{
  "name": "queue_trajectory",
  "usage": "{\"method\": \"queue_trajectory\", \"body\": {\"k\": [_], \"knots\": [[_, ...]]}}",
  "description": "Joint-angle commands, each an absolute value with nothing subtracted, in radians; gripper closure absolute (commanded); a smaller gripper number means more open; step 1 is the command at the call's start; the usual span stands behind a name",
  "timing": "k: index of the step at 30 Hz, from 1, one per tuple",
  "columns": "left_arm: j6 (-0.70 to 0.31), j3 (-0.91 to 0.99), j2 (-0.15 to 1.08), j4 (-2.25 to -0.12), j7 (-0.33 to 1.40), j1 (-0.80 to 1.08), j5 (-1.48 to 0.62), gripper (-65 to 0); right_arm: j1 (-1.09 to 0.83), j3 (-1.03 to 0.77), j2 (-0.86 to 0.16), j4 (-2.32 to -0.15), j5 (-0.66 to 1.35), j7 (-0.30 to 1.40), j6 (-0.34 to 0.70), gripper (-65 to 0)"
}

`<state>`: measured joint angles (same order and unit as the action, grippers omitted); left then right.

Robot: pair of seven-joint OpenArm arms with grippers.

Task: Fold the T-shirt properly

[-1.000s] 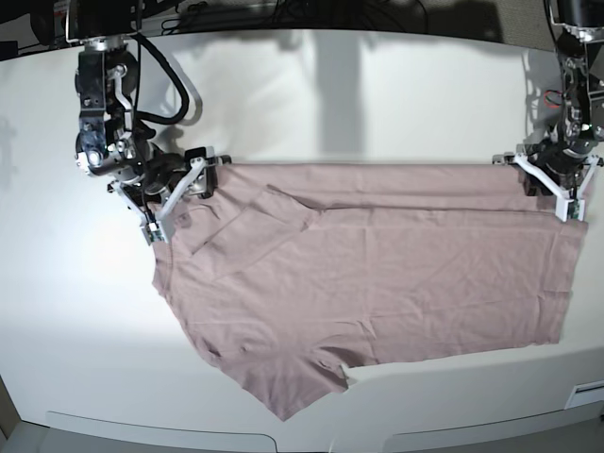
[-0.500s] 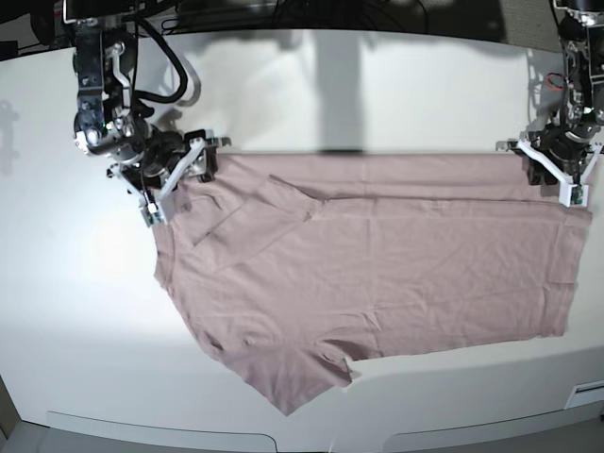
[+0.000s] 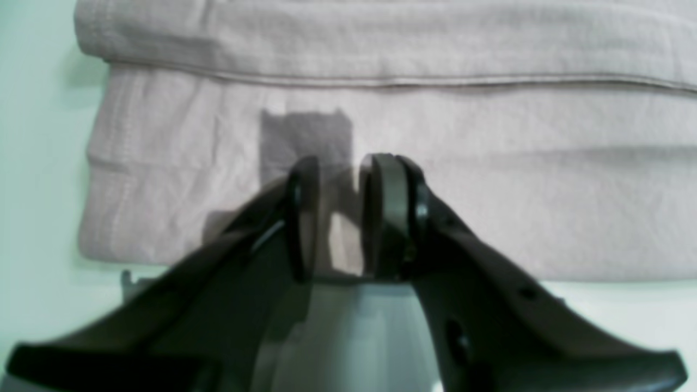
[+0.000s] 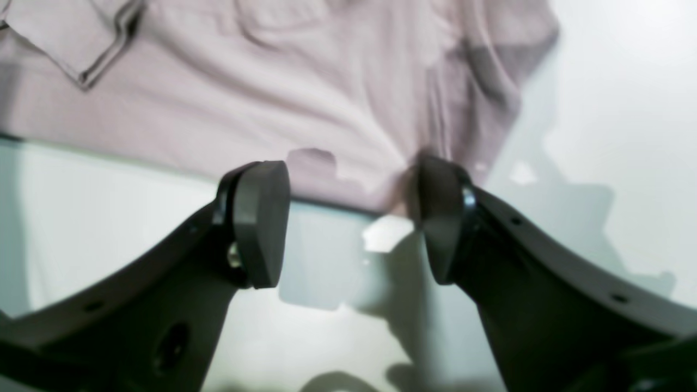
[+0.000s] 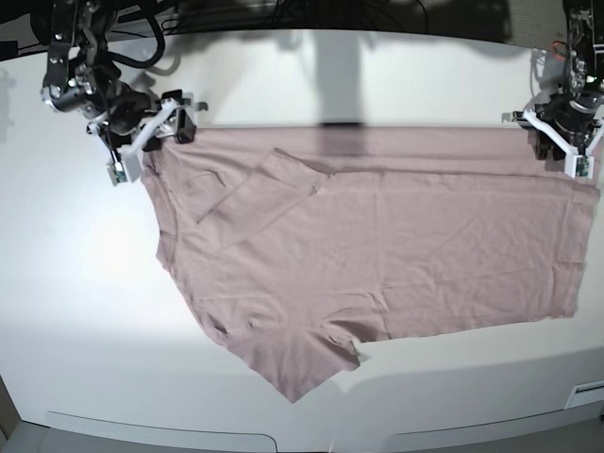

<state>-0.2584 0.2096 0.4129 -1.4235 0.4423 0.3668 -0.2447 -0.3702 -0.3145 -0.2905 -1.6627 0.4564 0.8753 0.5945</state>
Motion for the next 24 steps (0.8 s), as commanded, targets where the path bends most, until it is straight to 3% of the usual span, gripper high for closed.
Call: {"method": "queue_trajectory", "body": {"k": [1,5,13,24], "knots": [[-0.262,0.197,0.408,-1.389,0.667,0.417,-0.183,-16.0,-0.386,-0.331,-0.299,-1.665,0.440,0.918,0.596,-37.7],[-0.249,0.197,0.408,-1.390,0.663,0.424,-0.183,-16.0,-0.395,-0.356,-0.299,-1.674,0.458,0.920,0.644,-37.7],[-0.239,0.196,0.408,-1.397,0.656,0.410,-0.183,-16.0,-0.368,-0.353,-0.297,-1.853,0.484,0.902,0.643,-37.7],[-0.239,0.196,0.408,-1.414,0.654,0.410,-0.184,-16.0,-0.199,-0.252,-0.293,-1.785,0.470,0.895,0.628,-37.7]]}}
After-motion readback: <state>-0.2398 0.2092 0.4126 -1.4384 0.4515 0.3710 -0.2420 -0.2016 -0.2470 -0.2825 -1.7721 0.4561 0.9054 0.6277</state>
